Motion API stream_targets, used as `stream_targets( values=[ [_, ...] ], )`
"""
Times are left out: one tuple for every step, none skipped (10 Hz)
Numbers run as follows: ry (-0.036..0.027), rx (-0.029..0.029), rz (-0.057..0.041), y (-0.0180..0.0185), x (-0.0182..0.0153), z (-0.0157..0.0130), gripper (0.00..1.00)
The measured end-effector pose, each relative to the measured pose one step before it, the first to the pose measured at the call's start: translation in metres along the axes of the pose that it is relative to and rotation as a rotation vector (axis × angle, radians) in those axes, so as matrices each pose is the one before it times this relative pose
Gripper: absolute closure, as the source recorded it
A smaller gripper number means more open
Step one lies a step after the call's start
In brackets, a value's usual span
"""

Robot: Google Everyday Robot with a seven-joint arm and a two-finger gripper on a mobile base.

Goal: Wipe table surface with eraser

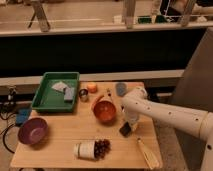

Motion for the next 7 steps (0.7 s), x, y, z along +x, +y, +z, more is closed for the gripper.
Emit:
stream_targets(
  values=[
    [-0.00621, 0.004, -0.01394, -0.01305, -0.00457, 0.00285, 1.0],
    [-0.00466, 0.00438, -0.01128, -0.00662, -0.00314, 0.0007, 1.0],
    [-0.00138, 0.00175, -0.01, -0.00189, -0.00093, -0.00023, 1.0],
    [-0.00516, 0.00237, -0.01661, -0.00471, -0.00568, -0.00088, 1.0],
    [-0.00341, 0.00754, -0.01792, -0.00704, -0.00674, -0.00194, 1.0],
    [-0.00864, 0.00949, -0.01741, -0.00347, -0.00795, -0.00143, 1.0],
    [-0.00262, -0.00151, -0.01483, 0.00366, -0.0053, -0.00145, 1.0]
  ],
)
